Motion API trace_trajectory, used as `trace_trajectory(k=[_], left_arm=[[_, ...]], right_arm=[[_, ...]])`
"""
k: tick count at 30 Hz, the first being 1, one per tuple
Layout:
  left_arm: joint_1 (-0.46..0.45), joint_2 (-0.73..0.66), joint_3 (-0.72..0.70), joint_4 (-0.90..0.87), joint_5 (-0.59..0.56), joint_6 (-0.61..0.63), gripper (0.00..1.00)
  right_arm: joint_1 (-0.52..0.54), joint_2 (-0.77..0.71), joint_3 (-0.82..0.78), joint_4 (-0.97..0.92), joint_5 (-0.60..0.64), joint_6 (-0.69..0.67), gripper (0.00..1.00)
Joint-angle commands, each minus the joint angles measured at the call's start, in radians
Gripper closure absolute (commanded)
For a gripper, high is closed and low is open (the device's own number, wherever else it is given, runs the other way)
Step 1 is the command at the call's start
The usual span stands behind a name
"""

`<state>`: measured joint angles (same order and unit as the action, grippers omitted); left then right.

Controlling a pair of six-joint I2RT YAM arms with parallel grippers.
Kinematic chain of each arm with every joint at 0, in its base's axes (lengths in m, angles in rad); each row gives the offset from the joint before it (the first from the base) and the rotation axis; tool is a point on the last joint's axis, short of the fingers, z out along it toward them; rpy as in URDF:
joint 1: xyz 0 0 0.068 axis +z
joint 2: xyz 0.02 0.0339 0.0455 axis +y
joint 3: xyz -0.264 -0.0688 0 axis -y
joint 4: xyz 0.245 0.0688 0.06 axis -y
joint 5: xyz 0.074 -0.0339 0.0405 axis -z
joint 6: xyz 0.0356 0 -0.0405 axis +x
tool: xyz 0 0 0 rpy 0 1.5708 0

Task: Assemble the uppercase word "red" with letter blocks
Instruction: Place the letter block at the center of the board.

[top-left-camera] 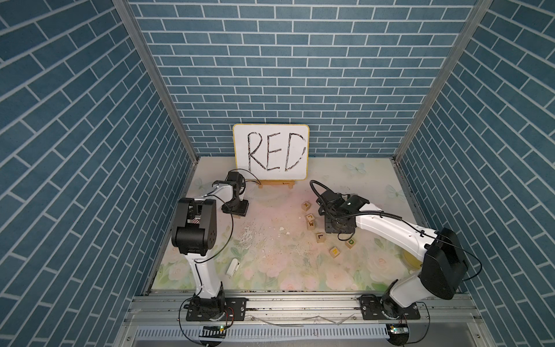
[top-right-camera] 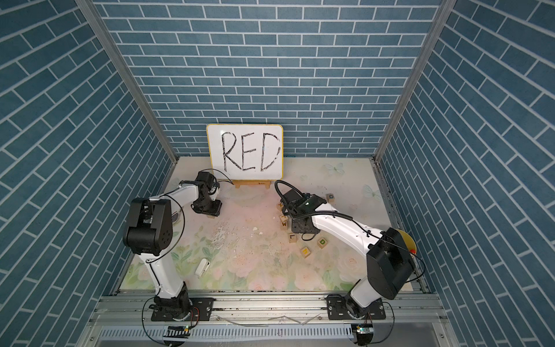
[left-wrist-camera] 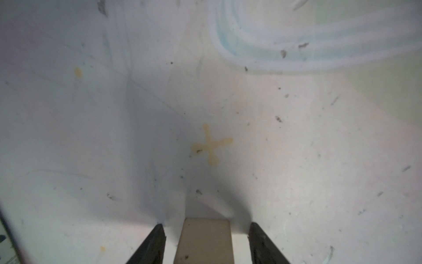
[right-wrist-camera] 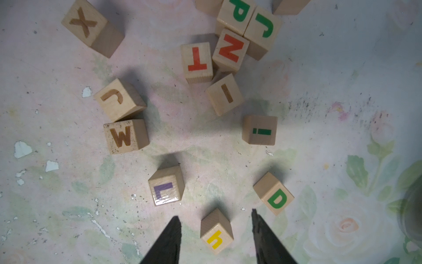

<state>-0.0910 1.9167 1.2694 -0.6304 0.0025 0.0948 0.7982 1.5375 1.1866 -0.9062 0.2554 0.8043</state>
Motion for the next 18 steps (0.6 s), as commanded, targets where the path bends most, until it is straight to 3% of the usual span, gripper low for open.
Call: trace_trajectory(k=[1, 7, 11, 18], left_arm=[[0.007, -0.053, -0.006, -0.016, 0.011, 0.008, 0.36], [0.007, -0.183, 0.025, -0.074, 0.07, 0.004, 0.33], [-0.001, -0.294, 0.094, -0.147, 0.199, 0.067, 0.29], [-0.013, -0.398, 0.264, -0.349, 0.33, 0.145, 0.15]], right_arm=[[0.005, -0.035, 0.013, -0.036, 0.025, 0.016, 0.48], [0.004, -0.046, 0.039, -0.07, 0.043, -0.003, 0.48], [-0.003, -0.032, 0.065, -0.066, 0.016, -0.038, 0.51], [-0.069, 0.028, 0.107, -0.06, -0.051, -0.069, 0.57]])
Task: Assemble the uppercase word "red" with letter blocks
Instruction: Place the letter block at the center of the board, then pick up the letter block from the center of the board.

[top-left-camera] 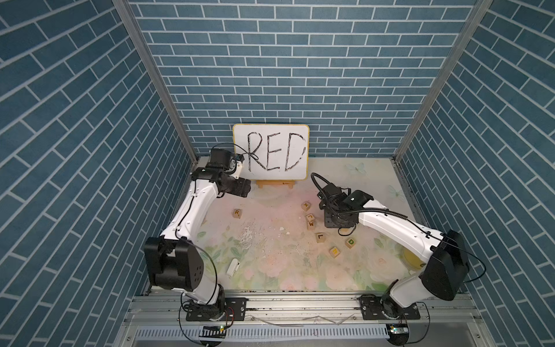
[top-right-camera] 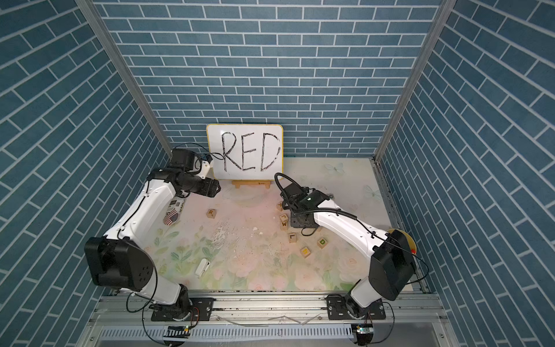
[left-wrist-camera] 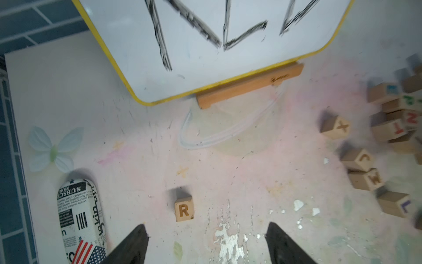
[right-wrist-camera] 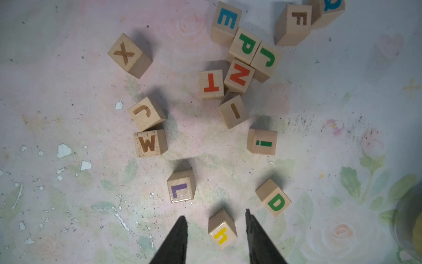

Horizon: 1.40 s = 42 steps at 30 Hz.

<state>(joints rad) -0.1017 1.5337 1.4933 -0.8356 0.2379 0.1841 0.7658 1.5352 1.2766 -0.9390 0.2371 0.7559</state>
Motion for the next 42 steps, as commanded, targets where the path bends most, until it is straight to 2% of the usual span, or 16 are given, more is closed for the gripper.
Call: trace_trajectory(k=[1, 4, 9, 14, 17, 28, 36, 42], left_arm=[[-0.003, -0.026, 0.052, -0.163, 0.112, 0.064, 0.14], [-0.004, -0.057, 0.057, -0.199, 0.16, 0.082, 0.08], [-0.016, -0.108, 0.005, -0.194, 0.173, 0.094, 0.06], [-0.031, -0.129, -0.016, -0.181, 0.174, 0.085, 0.06], [-0.038, -0.127, -0.01, -0.184, 0.183, 0.07, 0.06], [-0.07, -0.141, -0.025, -0.175, 0.125, 0.054, 0.06], [-0.078, -0.166, -0.054, -0.171, 0.091, 0.051, 0.05], [-0.078, -0.184, -0.078, -0.164, 0.067, 0.055, 0.05]], right_arm=[[-0.049, 0.034, 0.02, -0.027, -0.037, -0.026, 0.57], [-0.085, 0.036, 0.02, -0.04, -0.043, -0.044, 0.55], [-0.131, 0.012, -0.025, -0.039, -0.043, -0.064, 0.47], [-0.207, 0.042, -0.007, 0.03, -0.107, -0.09, 0.47], [-0.235, 0.128, 0.068, 0.064, -0.148, -0.112, 0.47], [-0.31, 0.531, 0.492, -0.014, -0.129, -0.138, 0.48], [-0.339, 0.705, 0.68, -0.056, -0.131, -0.154, 0.48], [-0.34, 0.75, 0.72, -0.05, -0.141, -0.156, 0.5]])
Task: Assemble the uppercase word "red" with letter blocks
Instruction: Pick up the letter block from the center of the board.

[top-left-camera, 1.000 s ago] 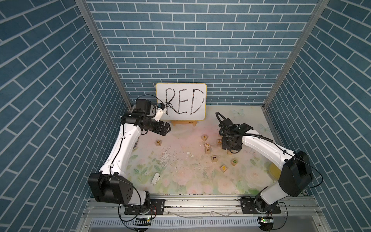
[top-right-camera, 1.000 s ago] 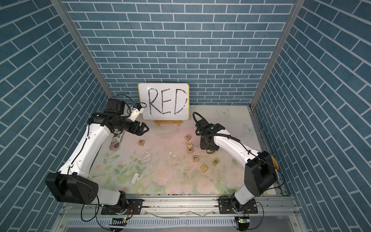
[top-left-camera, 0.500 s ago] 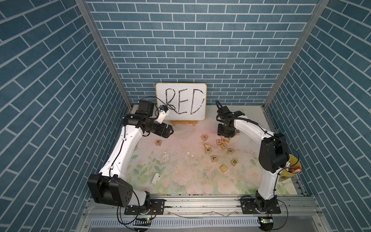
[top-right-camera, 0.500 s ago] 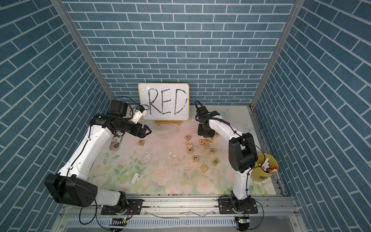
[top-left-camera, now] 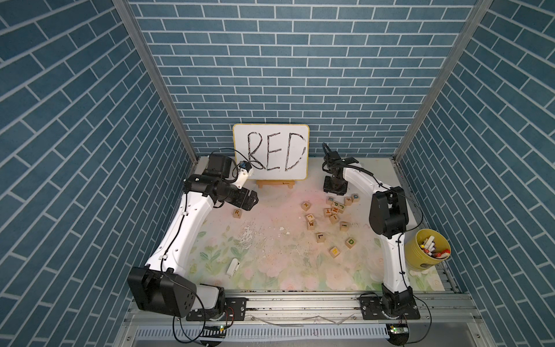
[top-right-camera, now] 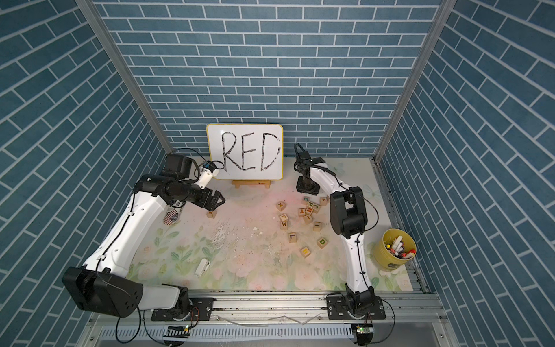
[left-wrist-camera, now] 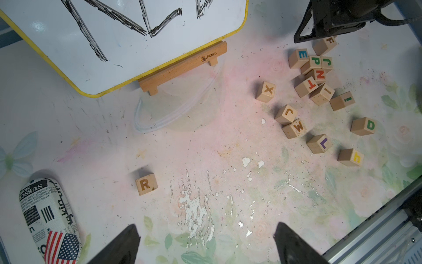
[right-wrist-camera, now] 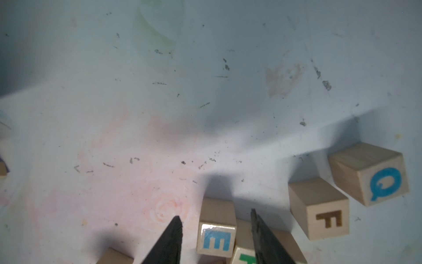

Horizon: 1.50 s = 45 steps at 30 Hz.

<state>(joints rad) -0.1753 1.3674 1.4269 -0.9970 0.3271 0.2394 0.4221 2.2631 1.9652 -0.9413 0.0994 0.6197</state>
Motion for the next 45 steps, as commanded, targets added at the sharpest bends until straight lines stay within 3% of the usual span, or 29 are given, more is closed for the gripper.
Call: trace_trajectory(k=[1, 31, 42, 45], left_arm=[[-0.004, -0.019, -0.011, -0.004, -0.026, 0.001, 0.06], [-0.007, -0.042, -0.029, -0.009, -0.08, 0.009, 0.06], [-0.007, -0.062, -0.037, -0.017, -0.087, 0.005, 0.06], [-0.007, -0.069, -0.036, -0.014, -0.103, 0.005, 0.06]], right_arm=[[0.002, 0.03, 0.033, -0.049, -0.005, -0.019, 0.5], [0.021, 0.07, -0.065, 0.011, -0.045, -0.021, 0.61], [0.036, 0.058, -0.084, 0.006, -0.013, -0.041, 0.74], [0.039, 0.047, -0.085, 0.011, -0.013, -0.054, 0.82]])
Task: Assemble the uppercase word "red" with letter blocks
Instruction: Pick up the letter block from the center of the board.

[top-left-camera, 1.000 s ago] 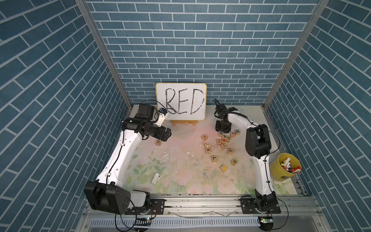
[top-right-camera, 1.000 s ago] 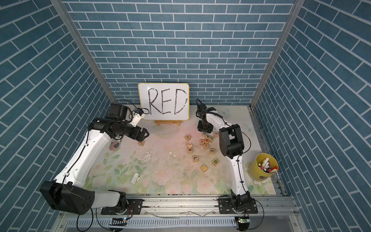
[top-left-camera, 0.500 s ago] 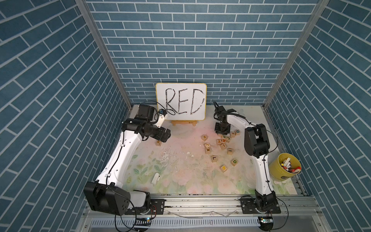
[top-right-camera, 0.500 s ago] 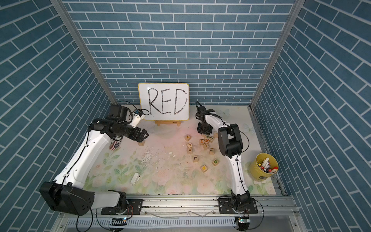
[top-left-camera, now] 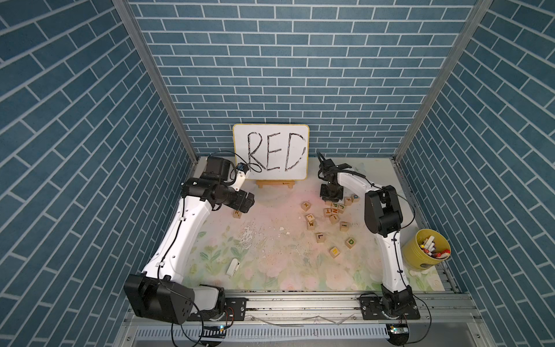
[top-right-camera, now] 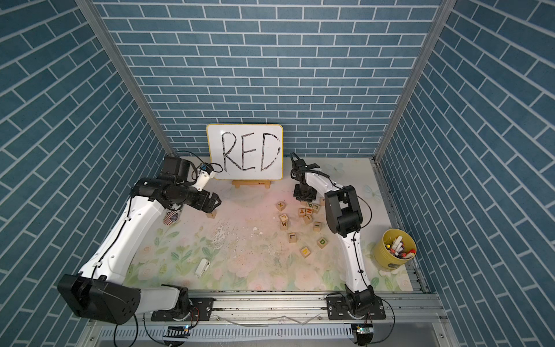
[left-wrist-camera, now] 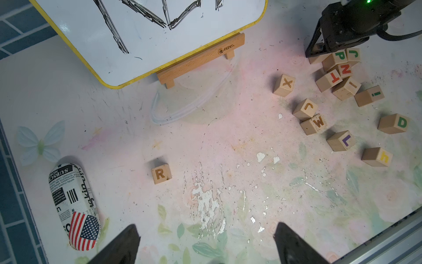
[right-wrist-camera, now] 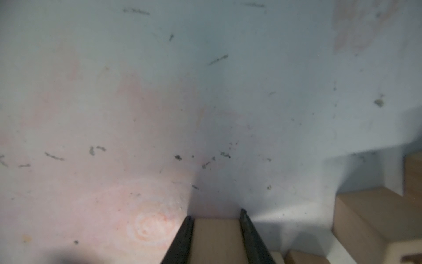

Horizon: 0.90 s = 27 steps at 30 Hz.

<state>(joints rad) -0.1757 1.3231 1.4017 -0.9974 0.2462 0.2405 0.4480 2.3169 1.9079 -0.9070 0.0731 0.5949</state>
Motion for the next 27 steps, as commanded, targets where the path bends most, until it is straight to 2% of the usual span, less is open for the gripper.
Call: trace_trajectory(k=[1, 7, 16, 22, 27], left_arm=[[-0.007, -0.026, -0.01, -0.012, -0.029, 0.003, 0.05], [-0.006, -0.045, -0.016, 0.001, -0.078, 0.002, 0.04], [-0.005, -0.086, -0.019, -0.014, -0.086, -0.004, 0.01], [-0.005, -0.123, 0.0, -0.047, -0.073, 0.003, 0.01], [-0.005, -0.156, 0.044, -0.104, -0.056, 0.021, 0.01]], right_arm=[[0.014, -0.013, -0.027, -0.021, 0.013, -0.034, 0.82], [0.032, -0.066, -0.038, -0.004, 0.034, -0.067, 0.82], [0.085, -0.181, -0.007, -0.039, 0.049, -0.121, 0.82], [0.179, -0.197, 0.049, -0.113, 0.04, -0.158, 0.82], [0.276, -0.18, 0.048, -0.131, -0.016, -0.146, 0.81]])
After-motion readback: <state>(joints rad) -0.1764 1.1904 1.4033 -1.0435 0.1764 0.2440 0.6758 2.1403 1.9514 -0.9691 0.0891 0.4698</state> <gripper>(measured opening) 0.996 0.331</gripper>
